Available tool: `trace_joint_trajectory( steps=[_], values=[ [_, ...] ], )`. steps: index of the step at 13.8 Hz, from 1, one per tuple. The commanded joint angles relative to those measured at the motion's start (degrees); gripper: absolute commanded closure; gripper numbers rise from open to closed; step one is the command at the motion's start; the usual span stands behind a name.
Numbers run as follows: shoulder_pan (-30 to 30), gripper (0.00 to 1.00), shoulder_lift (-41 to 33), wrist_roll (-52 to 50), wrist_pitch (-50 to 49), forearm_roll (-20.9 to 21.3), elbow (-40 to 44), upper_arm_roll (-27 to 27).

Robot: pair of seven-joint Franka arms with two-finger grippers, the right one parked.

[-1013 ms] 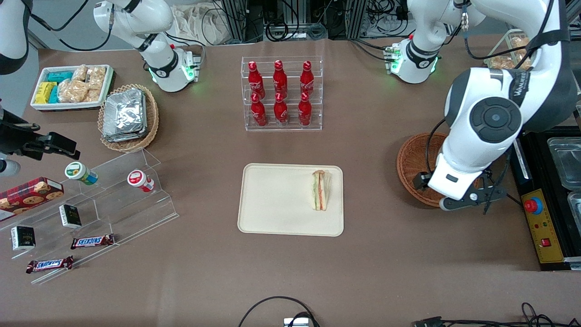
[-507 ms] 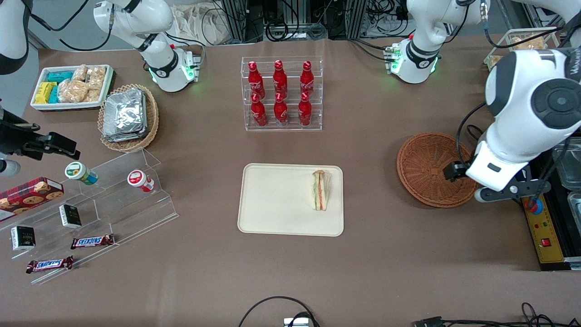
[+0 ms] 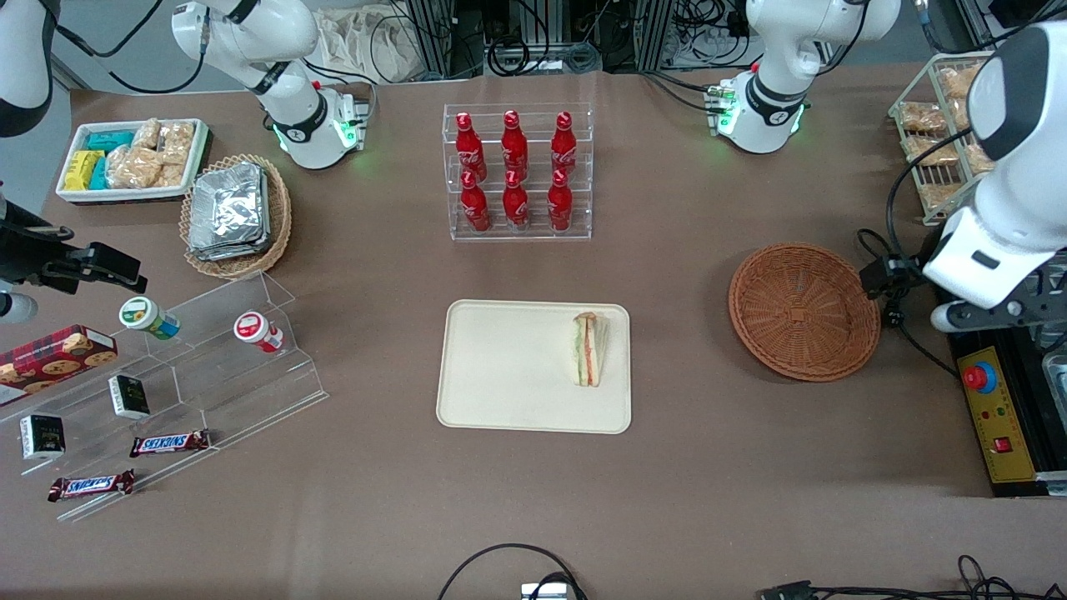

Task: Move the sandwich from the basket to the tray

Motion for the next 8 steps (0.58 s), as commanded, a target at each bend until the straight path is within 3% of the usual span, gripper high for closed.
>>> trace_joint_trajectory(
  steps=[1, 4, 8],
  values=[
    [6.04, 0.00, -4.19, 1.53, -2.54, -0.79, -1.55, -6.54],
    [10.08, 0.00, -7.96, 3.55, -3.16, -3.85, -2.86, -9.18],
    [13.26, 0.00, -10.61, 4.08, -4.13, -4.22, -3.75, -11.92]
  ],
)
